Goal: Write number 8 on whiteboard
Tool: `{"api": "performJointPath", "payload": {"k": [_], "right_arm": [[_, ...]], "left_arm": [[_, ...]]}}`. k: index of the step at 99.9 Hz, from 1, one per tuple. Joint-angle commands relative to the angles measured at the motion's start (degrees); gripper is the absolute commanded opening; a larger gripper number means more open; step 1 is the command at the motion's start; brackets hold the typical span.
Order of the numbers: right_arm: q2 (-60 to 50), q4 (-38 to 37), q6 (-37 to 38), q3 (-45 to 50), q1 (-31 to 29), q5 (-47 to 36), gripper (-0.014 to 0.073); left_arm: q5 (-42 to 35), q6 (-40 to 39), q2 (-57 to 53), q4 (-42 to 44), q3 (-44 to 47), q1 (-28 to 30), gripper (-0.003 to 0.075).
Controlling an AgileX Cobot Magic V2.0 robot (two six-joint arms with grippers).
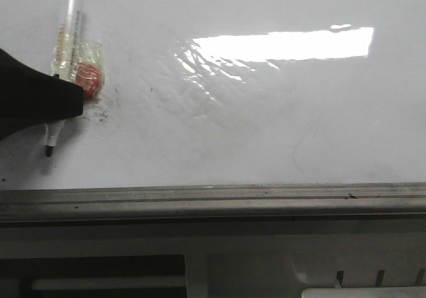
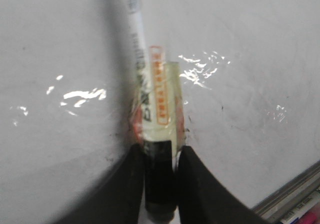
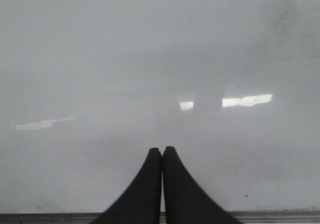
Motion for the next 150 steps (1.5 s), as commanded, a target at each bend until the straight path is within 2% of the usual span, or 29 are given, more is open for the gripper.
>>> {"api": "performJointPath", "payload": {"k": [1, 15, 23, 32, 41, 48, 58, 70, 75, 80, 107, 121, 130, 150], "right_arm": [[1.0, 0.0, -1.8, -2.4, 1.9, -4.1, -0.0063], [3.5, 0.0, -4.3, -4.2, 8.1, -0.3, -0.0063], [6.5, 1.0, -8.4, -6.1, 12.5, 1.7, -0.0063], [11.4, 3.9, -12.8, -9.3, 18.6, 3.4, -0.006], [17.8, 4.4, -14.1, -13.3, 24.9, 5.6, -0.006], [22.8, 4.4, -14.5, -16.5, 29.9, 4.4, -0.0044], [29.2, 4.5, -14.5, -21.5, 36.3, 1.2, 0.0072], [35.3, 4.5, -14.5, -27.3, 42.3, 0.7, 0.0293], [37.5, 4.7, -14.5, -29.1, 43.8, 0.3, 0.0346], [39.5, 5.6, -14.5, -30.9, 44.8, 0.4, 0.0362], [46.7, 7.5, -14.5, -35.4, 48.5, -1.1, 0.0359], [48.1, 7.7, -14.5, -35.5, 48.6, -3.8, 0.0307], [48.7, 7.8, -14.4, -35.5, 48.6, -4.4, 0.023], [49.6, 7.8, -13.6, -35.5, 48.6, -4.4, -0.0011]], "left_arm": [[-2.5, -0.1, -0.2, -0.7, -1.4, -0.4, -0.0018], [-2.4, -0.1, -0.2, 1.1, -1.4, -0.4, -0.002], [-2.4, -0.1, -0.2, 3.1, -1.4, -0.4, -0.002], [-2.4, -0.1, -0.3, 9.0, -1.4, -0.5, -0.002], [-2.4, -0.1, -1.0, 16.0, -1.5, -0.6, -0.002], [-2.5, -0.1, -1.3, 21.5, -1.5, -0.6, -0.002], [-3.1, -0.5, -2.0, 27.0, -1.5, -1.1, -0.002], [-4.8, -0.5, -2.3, 34.0, -1.5, -1.6, -0.002], [-5.6, -0.5, -2.3, 38.7, -1.5, -1.6, -0.002], [-6.5, -0.6, -2.3, 42.6, -1.5, -1.6, -0.002], [-10.1, -0.6, -2.3, 44.6, -1.5, -1.6, -0.002], [-10.1, -0.6, -2.3, 46.1, -1.5, -1.6, -0.002], [-10.1, -0.6, -2.3, 46.7, -1.5, -1.6, -0.002], [-10.1, -0.6, -2.3, 47.0, -1.5, -1.6, -0.002]]}}
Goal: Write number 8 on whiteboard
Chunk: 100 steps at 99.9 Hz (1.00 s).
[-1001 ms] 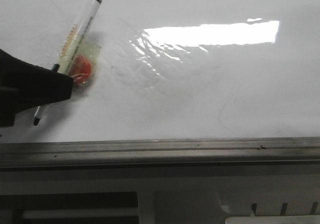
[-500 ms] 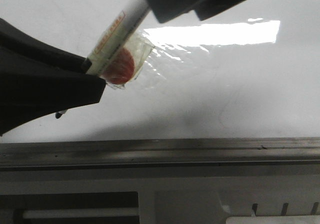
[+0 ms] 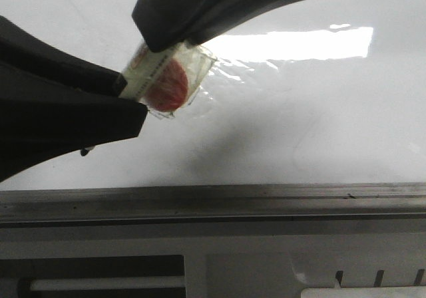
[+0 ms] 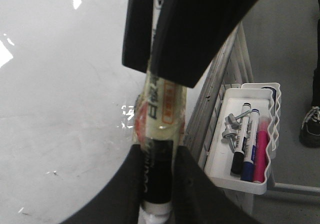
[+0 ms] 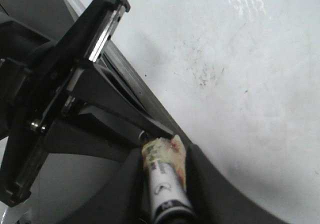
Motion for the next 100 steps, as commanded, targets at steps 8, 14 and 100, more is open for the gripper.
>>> {"api": "performJointPath", "payload": {"k": [8, 14, 100], "right_arm": [[-0.6, 0.1, 0.1, -2.1, 0.1, -4.1, -0.0071], [-0.6, 0.1, 0.1, -2.1, 0.1, -4.1, -0.0071], [2.0, 0.1, 3.4, -13.8, -13.4, -0.9, -0.0053]], "left_arm": [[-4.5, -0.6, -1.0, -1.0, -1.5, -0.5, -0.0008], [-4.5, -0.6, -1.0, -1.0, -1.5, -0.5, 0.0052], [25.3, -3.6, -33.5, -18.1, -0.1, 8.6, 0.0388]]}}
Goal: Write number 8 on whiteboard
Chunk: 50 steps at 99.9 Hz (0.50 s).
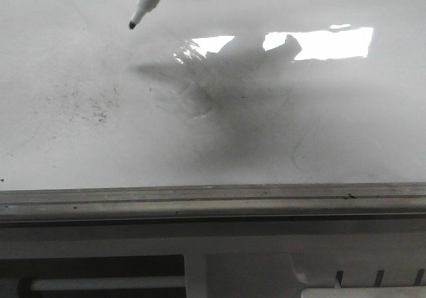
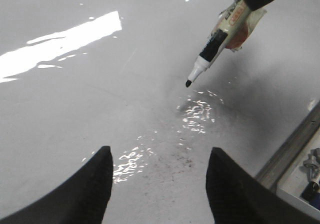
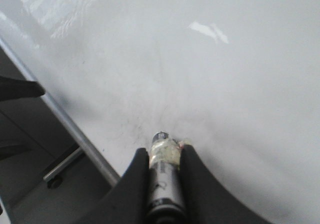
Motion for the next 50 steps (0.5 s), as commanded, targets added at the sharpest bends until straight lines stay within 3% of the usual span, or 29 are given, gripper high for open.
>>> {"api": "performJointPath", "payload": {"k": [1, 34, 50], "right_arm": [[0.5, -0.1, 0.2, -3.9, -2.4, -1.9, -0.0053], [6.2, -0.6, 0.0, -5.9, -3.5, 5.5, -0.0053], [3.8, -6.4, 0.8, -5.9, -3.6, 10.8, -0.0053]], "left_arm": [[-3.6, -0.8, -0.1, -2.1, -1.5, 1.2, 0.0388], [-3.7, -0.8, -0.1, -3.2, -1.5, 1.5, 0.0388], [-3.7, -0.8, -0.1, -3.2, -1.5, 1.5, 0.0388]]}}
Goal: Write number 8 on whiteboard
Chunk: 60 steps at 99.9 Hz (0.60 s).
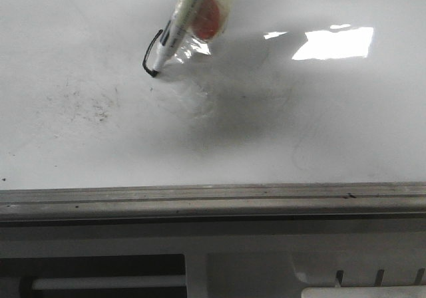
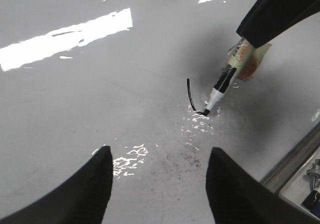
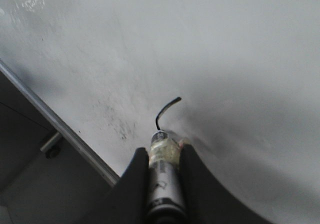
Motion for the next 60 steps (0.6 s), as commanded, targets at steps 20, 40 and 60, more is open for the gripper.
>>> {"api": "performJointPath", "payload": {"k": [20, 40, 60], "right_arm": [[-0.6, -5.9, 0.0, -1.4, 0.6, 4.9, -0.0053], [0.7, -5.7, 0.1, -2.0, 3.3, -4.9, -0.0053], [-1.3, -6.6, 0.3, -2.8, -0.6, -4.5, -0.0053]], "left_arm": [[-4.1, -0.7, 0.2, -0.6, -1.6, 0.2, 0.0388], [-3.8, -0.7, 0.2, -0.5, -1.6, 0.2, 0.0388], [-3.8, -0.7, 0.2, -0.5, -1.6, 0.2, 0.0388]]}}
